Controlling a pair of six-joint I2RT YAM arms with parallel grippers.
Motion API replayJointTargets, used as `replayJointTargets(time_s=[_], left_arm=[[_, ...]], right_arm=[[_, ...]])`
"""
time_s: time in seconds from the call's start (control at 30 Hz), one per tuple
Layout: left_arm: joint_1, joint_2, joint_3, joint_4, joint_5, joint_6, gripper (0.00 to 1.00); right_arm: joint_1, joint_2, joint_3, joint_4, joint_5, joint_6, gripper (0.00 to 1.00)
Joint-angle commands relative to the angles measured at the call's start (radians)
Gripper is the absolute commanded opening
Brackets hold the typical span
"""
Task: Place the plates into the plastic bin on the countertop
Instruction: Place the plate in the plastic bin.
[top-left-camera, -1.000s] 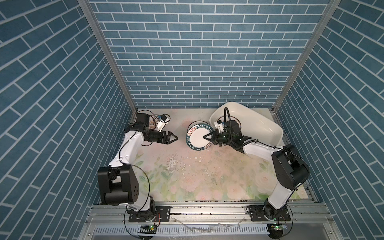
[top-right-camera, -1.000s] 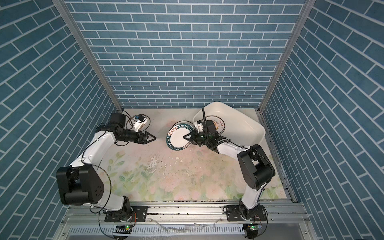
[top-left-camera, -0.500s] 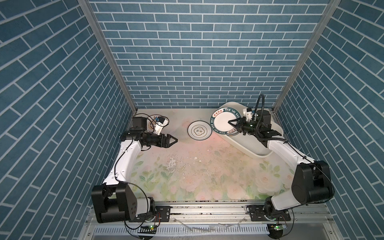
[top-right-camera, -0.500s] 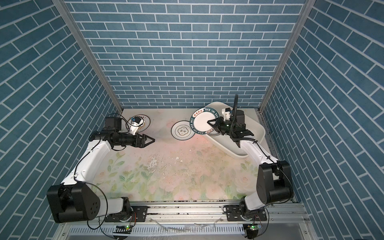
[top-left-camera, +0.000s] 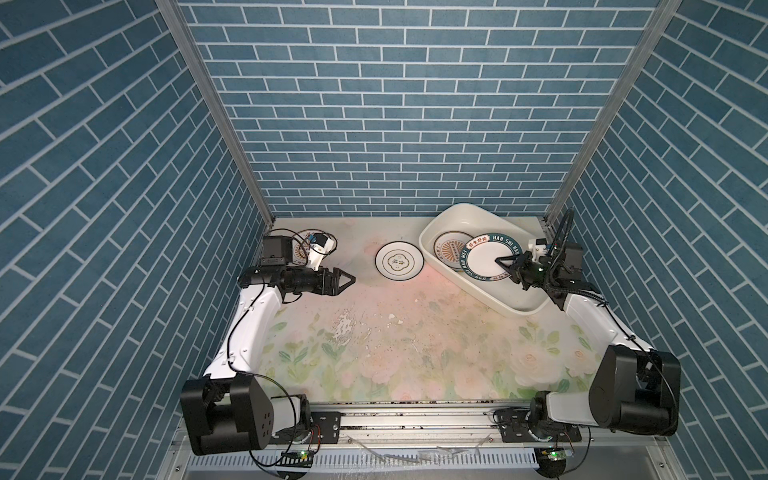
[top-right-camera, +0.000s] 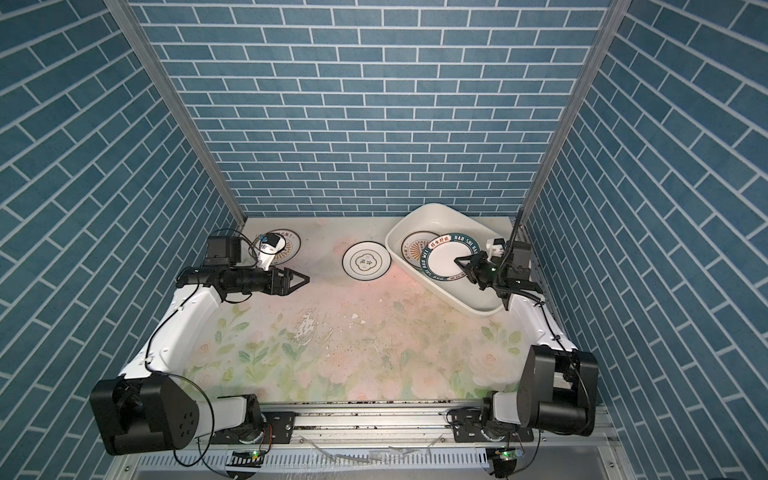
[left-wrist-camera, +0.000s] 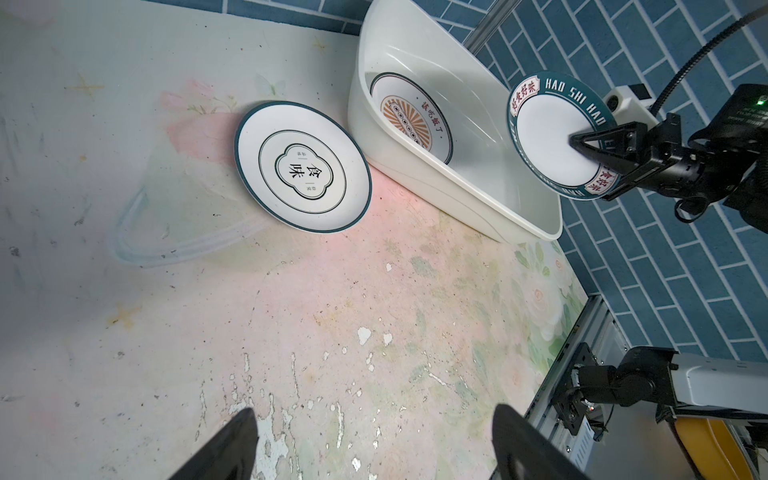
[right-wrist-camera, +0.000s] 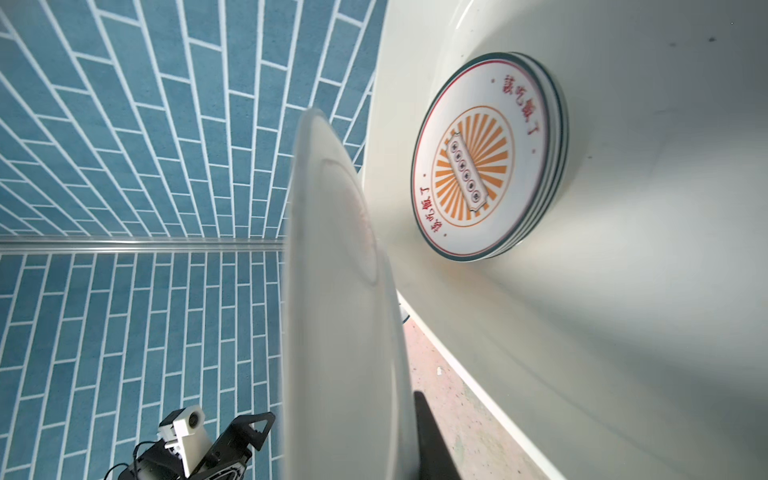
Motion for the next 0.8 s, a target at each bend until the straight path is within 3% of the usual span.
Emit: replayJointTargets(time_s=[0.0,0.43,0.77], left_arm=[[0.005,-0.016,-0.008,0.008,0.019,-0.006,0.90],[0.005,-0.014,0.002,0.014,0.012,-0.022,0.90],[0.004,-0.017,-0.002,0.018,0.011,-0.017,0.90]], right_arm=[[-0.039,-0.021,-0.010,0.001,-0.025,-0.061,0.16],[-0.167,0.109,-0.003,0.009,0.021,-0.116,0.17],[-0.193,0.264,0.053,0.027,0.082,-0.123,0.17]])
